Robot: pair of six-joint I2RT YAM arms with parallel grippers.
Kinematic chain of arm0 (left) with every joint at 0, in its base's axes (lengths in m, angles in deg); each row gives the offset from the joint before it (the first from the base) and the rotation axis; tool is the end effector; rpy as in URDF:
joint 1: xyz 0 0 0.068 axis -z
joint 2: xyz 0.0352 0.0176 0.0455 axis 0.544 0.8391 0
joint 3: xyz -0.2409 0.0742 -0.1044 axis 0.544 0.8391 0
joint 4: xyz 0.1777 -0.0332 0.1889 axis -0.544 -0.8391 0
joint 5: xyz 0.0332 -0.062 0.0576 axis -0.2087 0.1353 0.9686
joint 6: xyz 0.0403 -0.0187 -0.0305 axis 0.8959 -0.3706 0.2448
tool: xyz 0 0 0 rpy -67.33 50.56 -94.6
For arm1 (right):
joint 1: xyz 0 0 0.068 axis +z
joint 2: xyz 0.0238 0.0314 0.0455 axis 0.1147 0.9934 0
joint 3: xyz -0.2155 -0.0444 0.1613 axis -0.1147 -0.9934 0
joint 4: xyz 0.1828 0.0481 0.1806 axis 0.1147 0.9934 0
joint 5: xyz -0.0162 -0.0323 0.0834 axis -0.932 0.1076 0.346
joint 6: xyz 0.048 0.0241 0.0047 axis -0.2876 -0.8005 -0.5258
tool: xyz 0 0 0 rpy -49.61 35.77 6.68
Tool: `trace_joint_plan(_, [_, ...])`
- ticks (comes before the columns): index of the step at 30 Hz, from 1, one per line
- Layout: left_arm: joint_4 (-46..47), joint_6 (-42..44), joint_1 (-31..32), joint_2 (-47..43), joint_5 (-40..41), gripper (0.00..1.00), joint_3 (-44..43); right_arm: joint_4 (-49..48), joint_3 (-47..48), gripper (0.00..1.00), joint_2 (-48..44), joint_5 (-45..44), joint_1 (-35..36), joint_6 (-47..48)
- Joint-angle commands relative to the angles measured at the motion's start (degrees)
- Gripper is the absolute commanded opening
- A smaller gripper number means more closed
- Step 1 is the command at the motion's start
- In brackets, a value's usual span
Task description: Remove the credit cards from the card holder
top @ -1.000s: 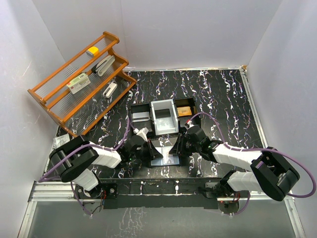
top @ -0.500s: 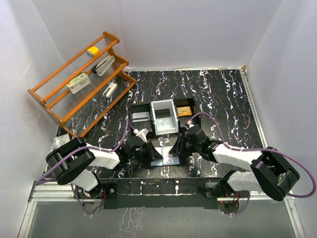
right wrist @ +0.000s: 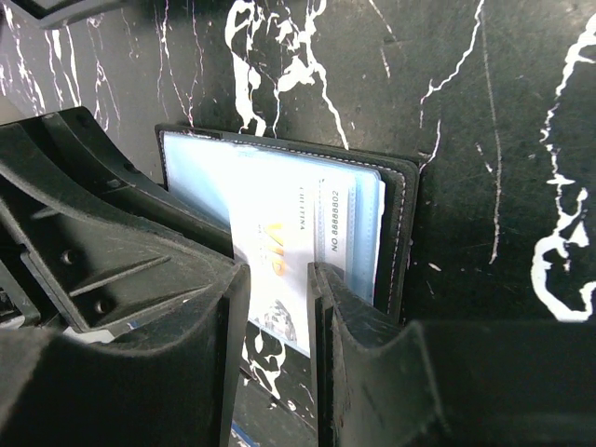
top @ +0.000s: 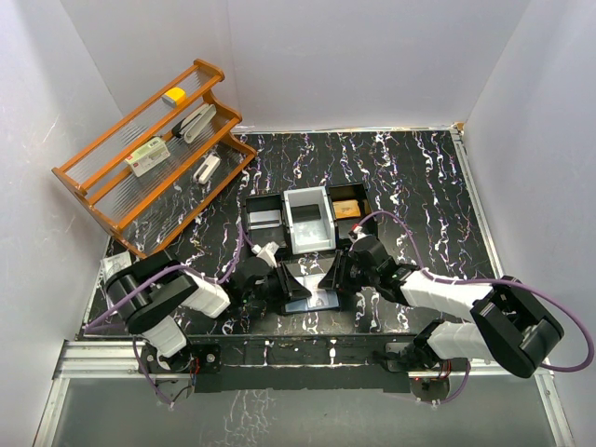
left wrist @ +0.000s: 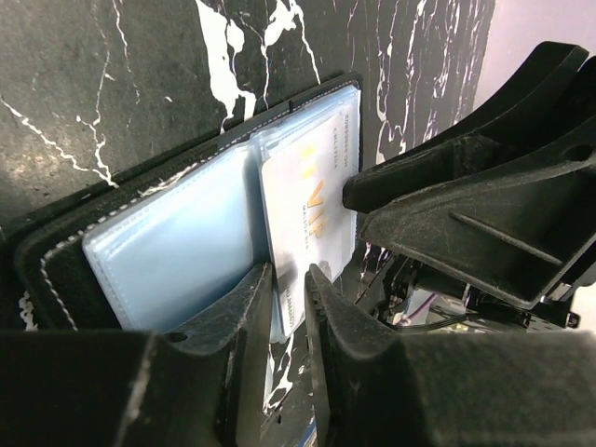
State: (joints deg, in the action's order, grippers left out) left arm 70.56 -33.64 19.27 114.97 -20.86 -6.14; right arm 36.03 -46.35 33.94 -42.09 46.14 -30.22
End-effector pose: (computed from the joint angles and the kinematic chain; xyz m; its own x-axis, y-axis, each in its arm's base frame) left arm 0.1492 -0.2034 0.1141 -0.9098 -0.3158 -0.2691 0.0962 0.4703 -0.8772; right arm 0.1635 0.1459 0.1421 -0.9303 0.1911 -0.3132 -0.0561 0.7694 0.6362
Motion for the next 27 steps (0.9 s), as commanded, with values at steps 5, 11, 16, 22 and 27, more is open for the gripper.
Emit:
trace_joint_plan(5, [10.6,-2.1,0.5,5.3,-1.2,0.07,1.5,5.7,-5.6,0.31,2.8,-2.1,0.2,1.8])
trace_joint_plan(11, [5.6,-0.8,0.4,2.0,1.5,0.0,1.6,6.6,-5.2,0.31,2.6,-2.5,0.3,2.2])
trace_joint_plan(16, [-2.4,1.0,0.4,-3.5,4.0,0.0,2.1,9.9,-2.3,0.31,2.0,-5.8,0.3,3.3])
trace_joint_plan(22, [-4.8,2.2,0.4,-5.5,4.2,0.0,3.0,10.9,0.1,0.31,2.7,-5.5,0.2,4.1])
trace_joint_plan(27, [-2.9,1.9,0.5,-4.9,3.6,0.0,3.2,11.5,1.2,0.32,2.5,-5.0,0.3,4.7])
